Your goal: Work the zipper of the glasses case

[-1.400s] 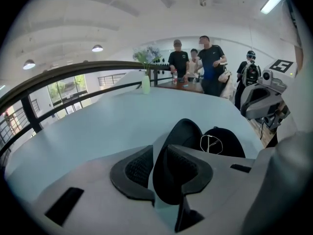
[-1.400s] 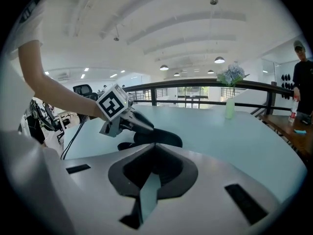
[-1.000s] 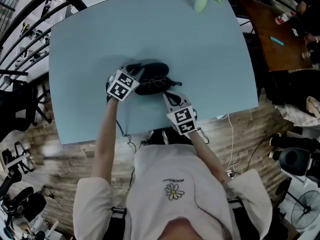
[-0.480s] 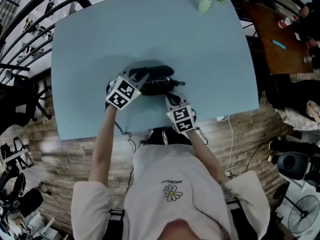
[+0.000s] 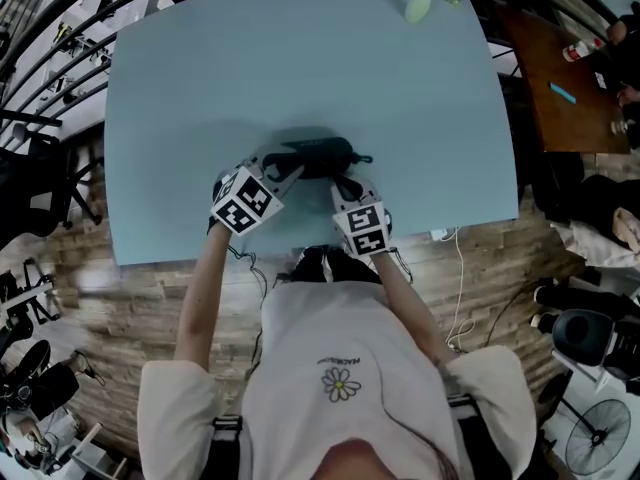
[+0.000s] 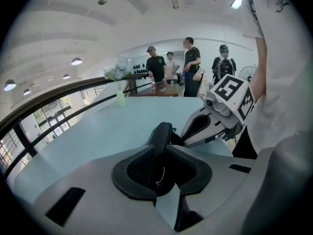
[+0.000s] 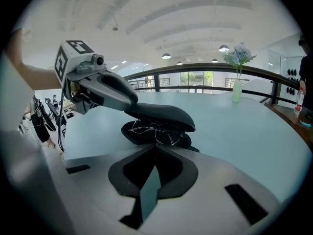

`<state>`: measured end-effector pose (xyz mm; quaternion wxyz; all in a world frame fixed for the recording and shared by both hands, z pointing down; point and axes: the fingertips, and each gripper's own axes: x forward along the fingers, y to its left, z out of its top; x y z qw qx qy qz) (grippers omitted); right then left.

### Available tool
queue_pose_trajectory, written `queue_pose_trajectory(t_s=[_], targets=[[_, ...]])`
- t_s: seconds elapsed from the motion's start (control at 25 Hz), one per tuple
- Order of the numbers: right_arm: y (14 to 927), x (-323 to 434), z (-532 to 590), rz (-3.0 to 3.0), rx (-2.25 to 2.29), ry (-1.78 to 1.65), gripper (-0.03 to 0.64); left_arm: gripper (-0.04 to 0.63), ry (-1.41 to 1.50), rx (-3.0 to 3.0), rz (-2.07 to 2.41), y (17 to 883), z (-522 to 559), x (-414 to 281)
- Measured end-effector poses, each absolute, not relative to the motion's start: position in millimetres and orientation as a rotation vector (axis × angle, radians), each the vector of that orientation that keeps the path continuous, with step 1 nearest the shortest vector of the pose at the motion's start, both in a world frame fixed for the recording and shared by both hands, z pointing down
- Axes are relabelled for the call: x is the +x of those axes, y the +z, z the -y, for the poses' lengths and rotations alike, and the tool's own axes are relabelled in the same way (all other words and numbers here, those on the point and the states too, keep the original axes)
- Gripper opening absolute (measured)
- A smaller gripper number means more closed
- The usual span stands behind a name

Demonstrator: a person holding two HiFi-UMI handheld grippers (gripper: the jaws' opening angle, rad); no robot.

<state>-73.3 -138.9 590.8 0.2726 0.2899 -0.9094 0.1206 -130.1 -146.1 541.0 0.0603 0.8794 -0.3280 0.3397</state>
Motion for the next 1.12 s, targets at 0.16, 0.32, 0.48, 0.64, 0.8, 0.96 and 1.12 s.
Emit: queue_pose_trajectory(t_s=[0.16, 0.32, 0.48, 0.64, 0.8, 0.96, 1.12], targets=[[590, -73, 139, 2.454, 0.78, 0.329, 0.008, 0.08, 1.062, 2.633, 0.941, 553, 131, -125], [588, -72, 138, 2.45, 0.784, 0.327, 0.008, 0.078, 1.102, 2.617, 0.896, 563, 122, -122], [579, -64, 141, 2.453, 0.812, 0.336, 0.009, 0.076, 1.125, 2.611, 0.87, 571, 118, -120], [565, -50, 153, 2.462, 0.833, 0.277, 0.009, 0.072, 1.126, 2.608, 0.861, 574, 117, -121], [561, -48, 177, 2.446, 0.727, 0.085, 0.009, 0.064, 1.098, 2.603, 0.853, 575, 117, -120], [570, -49, 192, 2.389, 0.551, -0.031, 0.008, 0.058, 1.072, 2.591, 0.848, 575, 117, -118], [577, -54, 186, 2.33, 0.426, -0.134, 0.008, 0.058, 1.052, 2.55, 0.908, 572, 117, -119]])
